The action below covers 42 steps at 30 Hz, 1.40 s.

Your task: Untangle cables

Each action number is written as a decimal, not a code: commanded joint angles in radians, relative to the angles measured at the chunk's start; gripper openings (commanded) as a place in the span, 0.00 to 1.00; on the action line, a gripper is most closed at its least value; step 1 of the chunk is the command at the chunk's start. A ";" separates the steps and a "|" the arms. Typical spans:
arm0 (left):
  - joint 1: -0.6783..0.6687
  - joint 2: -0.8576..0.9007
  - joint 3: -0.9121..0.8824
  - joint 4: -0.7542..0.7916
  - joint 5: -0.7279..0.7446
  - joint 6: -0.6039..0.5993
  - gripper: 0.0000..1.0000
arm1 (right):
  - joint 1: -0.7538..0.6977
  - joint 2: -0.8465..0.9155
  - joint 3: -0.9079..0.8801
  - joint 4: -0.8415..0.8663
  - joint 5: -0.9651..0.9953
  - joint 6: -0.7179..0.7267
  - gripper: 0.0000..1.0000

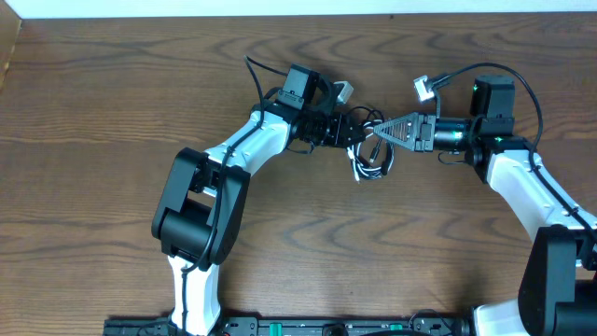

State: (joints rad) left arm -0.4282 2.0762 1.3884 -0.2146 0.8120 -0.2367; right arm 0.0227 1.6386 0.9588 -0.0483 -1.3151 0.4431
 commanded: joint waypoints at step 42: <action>0.129 -0.663 -0.023 -0.329 -0.335 0.021 0.07 | -0.031 -0.023 0.007 -0.584 1.167 -0.034 0.01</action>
State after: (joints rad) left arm -0.3428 1.4395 1.3563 -0.5331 0.4915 -0.1883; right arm 0.0162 1.6337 0.9619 -0.6254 -0.1955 0.4091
